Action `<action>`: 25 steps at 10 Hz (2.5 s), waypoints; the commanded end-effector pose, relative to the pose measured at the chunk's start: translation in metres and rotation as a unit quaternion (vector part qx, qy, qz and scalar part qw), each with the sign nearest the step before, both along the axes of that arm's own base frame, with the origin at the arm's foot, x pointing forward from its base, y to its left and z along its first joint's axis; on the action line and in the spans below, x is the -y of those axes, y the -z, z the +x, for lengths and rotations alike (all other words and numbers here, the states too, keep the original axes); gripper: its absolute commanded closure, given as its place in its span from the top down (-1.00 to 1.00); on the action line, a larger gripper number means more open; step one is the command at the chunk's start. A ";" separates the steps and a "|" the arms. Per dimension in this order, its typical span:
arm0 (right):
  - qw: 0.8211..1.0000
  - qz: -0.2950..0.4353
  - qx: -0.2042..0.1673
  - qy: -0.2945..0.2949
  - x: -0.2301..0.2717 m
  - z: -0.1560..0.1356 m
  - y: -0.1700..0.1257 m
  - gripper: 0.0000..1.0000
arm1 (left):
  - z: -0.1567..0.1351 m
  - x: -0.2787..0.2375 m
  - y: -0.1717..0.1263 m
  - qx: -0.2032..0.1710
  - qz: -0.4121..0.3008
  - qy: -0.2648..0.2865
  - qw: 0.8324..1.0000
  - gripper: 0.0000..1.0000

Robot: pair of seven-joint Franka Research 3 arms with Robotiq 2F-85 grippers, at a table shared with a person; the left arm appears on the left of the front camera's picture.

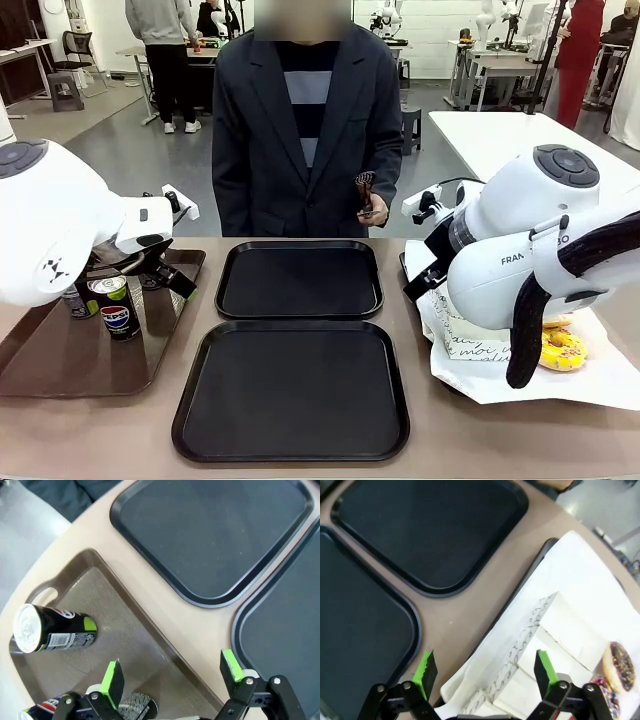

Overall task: Set up donuts and drinks on trays.
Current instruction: Pick up one Pepsi coke and place it on the Flat Tray.

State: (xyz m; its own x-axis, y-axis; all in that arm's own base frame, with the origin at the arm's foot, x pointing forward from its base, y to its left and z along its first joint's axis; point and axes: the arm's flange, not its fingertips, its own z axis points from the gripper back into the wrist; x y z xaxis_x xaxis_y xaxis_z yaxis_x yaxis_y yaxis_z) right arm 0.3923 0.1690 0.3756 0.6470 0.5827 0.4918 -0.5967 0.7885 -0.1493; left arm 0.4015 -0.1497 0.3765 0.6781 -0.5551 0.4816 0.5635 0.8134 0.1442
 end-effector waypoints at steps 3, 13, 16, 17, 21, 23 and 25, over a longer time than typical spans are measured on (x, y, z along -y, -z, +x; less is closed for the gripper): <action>0.991 -0.048 -0.123 0.003 0.039 -0.094 -0.052 1.00 | -0.095 -0.044 -0.076 -0.102 0.042 0.076 0.991 1.00; 0.937 0.202 -0.282 0.044 0.147 -0.105 -0.101 1.00 | -0.094 -0.120 -0.112 -0.261 -0.229 0.038 0.937 1.00; 0.859 0.417 -0.285 0.078 0.256 -0.105 -0.095 1.00 | -0.095 -0.198 -0.120 -0.265 -0.382 -0.038 0.885 1.00; 0.830 0.473 -0.284 0.079 0.290 -0.111 -0.090 1.00 | -0.099 -0.226 -0.122 -0.253 -0.412 -0.070 0.873 1.00; 0.770 0.577 -0.254 0.104 0.371 -0.140 -0.078 1.00 | -0.103 -0.293 -0.105 -0.250 -0.469 -0.133 0.837 1.00; 0.753 0.598 -0.246 0.125 0.391 -0.146 -0.071 1.00 | -0.107 -0.318 -0.090 -0.249 -0.496 -0.158 0.817 1.00; 0.747 0.604 -0.243 0.131 0.402 -0.152 -0.068 1.00 | -0.117 -0.344 -0.085 -0.235 -0.523 -0.177 0.800 1.00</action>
State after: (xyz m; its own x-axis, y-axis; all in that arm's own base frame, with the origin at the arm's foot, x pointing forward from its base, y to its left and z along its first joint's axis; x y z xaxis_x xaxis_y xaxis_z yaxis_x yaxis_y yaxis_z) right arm 0.2385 -0.2295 0.4398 0.9387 -0.2743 0.2088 -0.1309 0.2768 0.9520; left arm 0.2861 0.1811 0.4573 0.9565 0.2297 0.1800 0.0396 0.5090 -0.8598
